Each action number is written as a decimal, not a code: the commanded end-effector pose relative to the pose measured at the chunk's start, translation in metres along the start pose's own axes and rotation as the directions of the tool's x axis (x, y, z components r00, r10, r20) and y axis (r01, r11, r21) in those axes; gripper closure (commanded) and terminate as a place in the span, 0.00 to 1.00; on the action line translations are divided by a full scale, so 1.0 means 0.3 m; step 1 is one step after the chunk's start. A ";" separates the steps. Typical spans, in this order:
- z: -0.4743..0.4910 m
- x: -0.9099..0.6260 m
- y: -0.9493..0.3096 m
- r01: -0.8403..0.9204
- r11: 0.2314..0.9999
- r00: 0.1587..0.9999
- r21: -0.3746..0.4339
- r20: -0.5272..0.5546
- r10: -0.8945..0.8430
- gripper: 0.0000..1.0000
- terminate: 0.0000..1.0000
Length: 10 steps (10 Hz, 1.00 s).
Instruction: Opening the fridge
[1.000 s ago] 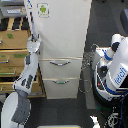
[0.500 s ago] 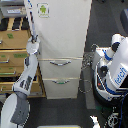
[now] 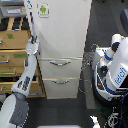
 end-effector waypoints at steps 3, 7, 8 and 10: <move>0.161 -0.313 -0.159 0.232 0.972 0.973 -0.042 0.016 -0.232 1.00 0.00; 0.577 -1.255 -0.601 0.583 0.790 0.812 -0.189 0.104 -0.575 1.00 0.00; 0.623 -1.572 -0.904 0.592 0.730 0.798 -0.341 0.127 -0.589 1.00 0.00; 0.744 -1.973 -1.070 0.758 0.531 0.609 -0.378 0.119 -0.784 1.00 0.00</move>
